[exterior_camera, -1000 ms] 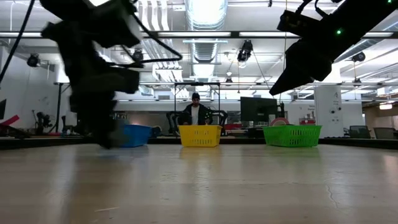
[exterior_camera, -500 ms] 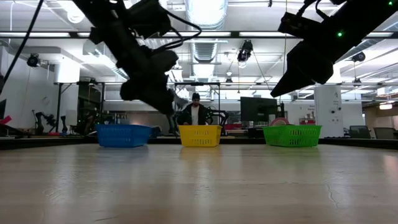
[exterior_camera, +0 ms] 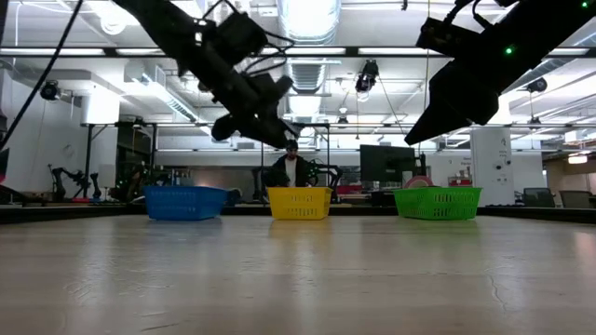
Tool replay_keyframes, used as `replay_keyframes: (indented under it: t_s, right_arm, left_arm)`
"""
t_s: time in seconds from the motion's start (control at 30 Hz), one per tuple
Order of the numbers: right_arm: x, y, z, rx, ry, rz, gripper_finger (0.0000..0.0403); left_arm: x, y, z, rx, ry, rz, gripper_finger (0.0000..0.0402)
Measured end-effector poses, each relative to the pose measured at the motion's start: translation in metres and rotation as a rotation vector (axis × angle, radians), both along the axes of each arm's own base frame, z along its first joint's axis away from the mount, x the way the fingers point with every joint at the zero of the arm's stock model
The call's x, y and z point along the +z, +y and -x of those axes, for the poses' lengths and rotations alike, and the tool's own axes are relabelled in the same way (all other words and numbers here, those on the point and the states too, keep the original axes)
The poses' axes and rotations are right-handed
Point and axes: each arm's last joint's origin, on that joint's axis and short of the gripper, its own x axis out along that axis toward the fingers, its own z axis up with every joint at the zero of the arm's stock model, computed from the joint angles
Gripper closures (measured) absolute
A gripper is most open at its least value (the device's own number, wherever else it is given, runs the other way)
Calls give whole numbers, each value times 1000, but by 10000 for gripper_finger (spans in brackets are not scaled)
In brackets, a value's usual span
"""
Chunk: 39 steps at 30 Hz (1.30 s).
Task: Pick and place Stapler, Stapler remover, tape
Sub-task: Put the black staple remover into the yellow bin, then put the green staple box into the blue bin
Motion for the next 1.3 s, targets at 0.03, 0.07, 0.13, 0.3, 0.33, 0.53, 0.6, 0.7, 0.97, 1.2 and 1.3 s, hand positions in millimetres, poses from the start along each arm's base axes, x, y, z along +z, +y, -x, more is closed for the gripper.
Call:
replay_keyframes:
  t_s: [0.03,0.07,0.13,0.3,0.33,0.53,0.6,0.7,0.97,1.2,1.3]
  right_arm:
    - [0,0,0,0,0,0,211]
    - [0,0,0,0,0,0,211]
    - [0,0,0,0,0,0,211]
    - [0,0,0,0,0,0,211]
    - [0,0,0,1,0,0,211]
    - [-2,0,1,1,5,0,211]
    - [-3,-1,2,0,9,-1,211]
    - [-6,-1,4,-4,15,-6,211]
    - [-9,-2,6,-5,21,-4,211]
    - [-9,-2,6,-4,21,-7,211]
    - [-9,-2,6,0,26,-3,211]
  left_arm:
    - [-2,6,-1,15,4,2,356]
    - [-4,12,-3,28,11,5,356]
    - [-10,22,-7,40,23,18,356]
    - [-26,44,-25,30,60,44,356]
    - [-29,48,-29,24,67,46,355]
    - [-42,64,-52,-8,103,103,347]
    - [-41,66,-57,-8,123,115,343]
    - [-39,69,-61,1,163,121,332]
    - [-33,70,-60,28,224,113,276]
    - [-6,39,-46,-129,305,174,237]
    - [10,2,-39,-220,361,180,229]
